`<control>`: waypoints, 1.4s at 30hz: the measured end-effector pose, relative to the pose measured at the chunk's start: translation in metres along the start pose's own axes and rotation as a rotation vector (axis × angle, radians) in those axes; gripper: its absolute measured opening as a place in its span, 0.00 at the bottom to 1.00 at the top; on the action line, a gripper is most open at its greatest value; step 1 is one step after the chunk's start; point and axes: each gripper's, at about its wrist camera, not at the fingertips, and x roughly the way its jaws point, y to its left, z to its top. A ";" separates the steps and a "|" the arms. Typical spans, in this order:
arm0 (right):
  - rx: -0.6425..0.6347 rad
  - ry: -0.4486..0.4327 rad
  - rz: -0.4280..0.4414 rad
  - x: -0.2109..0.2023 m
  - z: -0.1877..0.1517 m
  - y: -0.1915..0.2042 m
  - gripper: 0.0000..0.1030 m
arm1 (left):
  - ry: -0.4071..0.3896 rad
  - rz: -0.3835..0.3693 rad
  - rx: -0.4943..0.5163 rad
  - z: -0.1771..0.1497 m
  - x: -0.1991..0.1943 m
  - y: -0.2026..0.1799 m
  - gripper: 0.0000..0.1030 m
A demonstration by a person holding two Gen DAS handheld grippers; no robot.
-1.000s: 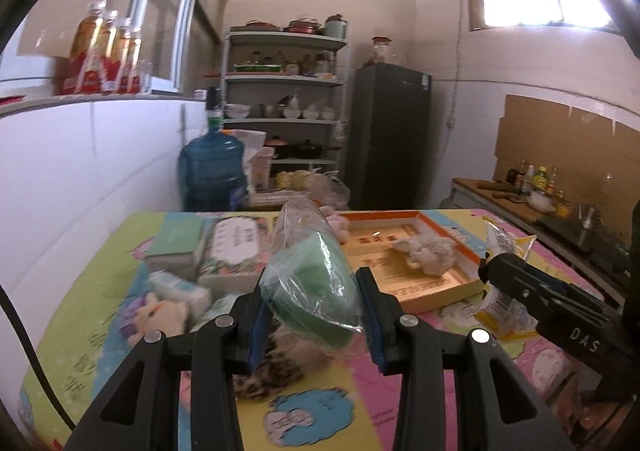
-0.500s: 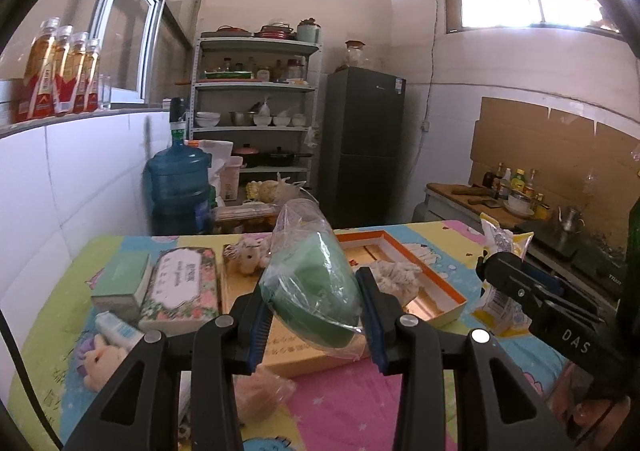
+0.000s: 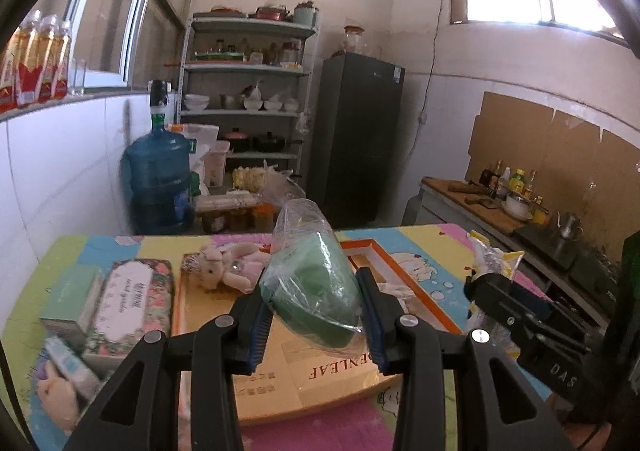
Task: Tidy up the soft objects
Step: 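Carry the green ball and snack packet over the tray with both tools, then open both tools to drop the ball and packet into the tray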
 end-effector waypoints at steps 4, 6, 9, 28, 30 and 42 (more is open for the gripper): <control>-0.002 0.061 0.041 0.027 -0.003 -0.002 0.58 | 0.052 0.009 -0.016 -0.007 0.025 -0.002 0.39; -0.012 0.096 0.053 0.041 -0.007 -0.002 0.58 | 0.081 0.016 -0.019 -0.012 0.038 -0.002 0.39; -0.019 0.151 0.065 0.060 -0.014 -0.003 0.58 | 0.136 0.018 -0.036 -0.019 0.059 0.000 0.39; 0.019 0.283 0.134 0.102 -0.024 -0.013 0.54 | 0.317 0.040 -0.079 -0.050 0.117 0.009 0.39; 0.019 0.291 0.128 0.103 -0.024 -0.012 0.54 | 0.320 0.036 -0.085 -0.050 0.118 0.010 0.40; 0.039 0.215 0.133 0.082 -0.021 -0.013 0.54 | 0.287 0.042 -0.084 -0.044 0.111 0.009 0.67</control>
